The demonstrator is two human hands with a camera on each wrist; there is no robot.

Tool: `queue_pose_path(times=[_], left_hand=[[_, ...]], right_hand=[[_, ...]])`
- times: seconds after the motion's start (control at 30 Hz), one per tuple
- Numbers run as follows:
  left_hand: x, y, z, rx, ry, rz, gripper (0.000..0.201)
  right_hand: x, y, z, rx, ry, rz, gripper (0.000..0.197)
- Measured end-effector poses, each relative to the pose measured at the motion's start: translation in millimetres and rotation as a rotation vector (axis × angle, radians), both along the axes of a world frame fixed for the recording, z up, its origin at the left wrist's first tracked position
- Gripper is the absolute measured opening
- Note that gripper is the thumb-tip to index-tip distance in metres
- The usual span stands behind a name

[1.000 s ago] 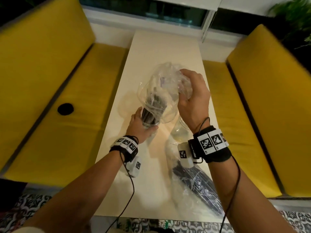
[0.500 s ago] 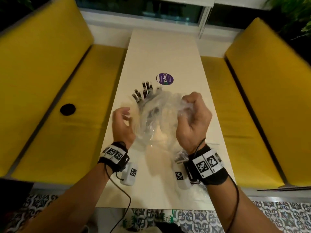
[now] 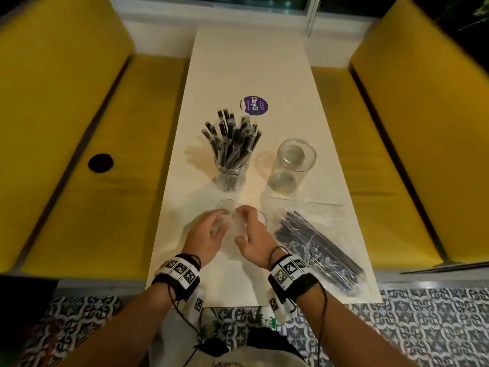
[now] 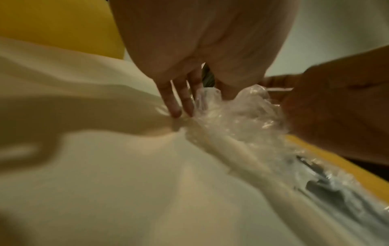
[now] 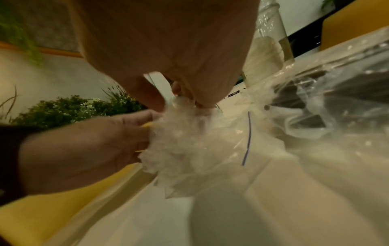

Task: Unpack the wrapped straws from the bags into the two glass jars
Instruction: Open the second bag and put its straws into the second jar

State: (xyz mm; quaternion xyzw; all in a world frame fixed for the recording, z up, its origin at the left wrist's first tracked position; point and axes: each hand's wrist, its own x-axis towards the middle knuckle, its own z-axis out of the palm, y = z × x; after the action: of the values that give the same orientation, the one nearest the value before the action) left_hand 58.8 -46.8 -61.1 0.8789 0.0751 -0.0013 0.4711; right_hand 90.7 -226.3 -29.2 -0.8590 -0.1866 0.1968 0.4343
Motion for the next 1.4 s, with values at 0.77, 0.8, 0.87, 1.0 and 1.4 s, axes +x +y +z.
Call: queue_pose_path(times=[0.77,0.8,0.87,1.0,1.4], left_hand=[[30.9,-30.6,10.1,0.497,-0.214,-0.167,0.038],[33.2,-33.9,15.4,0.489,-0.26,-0.15,0.035],[37.6,-41.4,25.7,0.471,-0.369,-0.125,0.027],[47.2,-59.3,42.9,0.433,-0.537,-0.138,0.015],[60.4,-95.6,90.7,0.368,-0.32,-0.208,0.03]], right_hand=[[77.8,-104.4,11.2,-0.604,-0.168,-0.448,0.044],[81.9,-114.7,7.2,-0.692,-0.1,-0.415,0.052],[83.6,-128.3,-3.5,-0.806,-0.034,-0.331,0.059],[80.2,-135.8,-12.1,-0.935,-0.143,-0.247,0.041],[81.8,-155.0,100.7,-0.867,-0.262,-0.368,0.006]])
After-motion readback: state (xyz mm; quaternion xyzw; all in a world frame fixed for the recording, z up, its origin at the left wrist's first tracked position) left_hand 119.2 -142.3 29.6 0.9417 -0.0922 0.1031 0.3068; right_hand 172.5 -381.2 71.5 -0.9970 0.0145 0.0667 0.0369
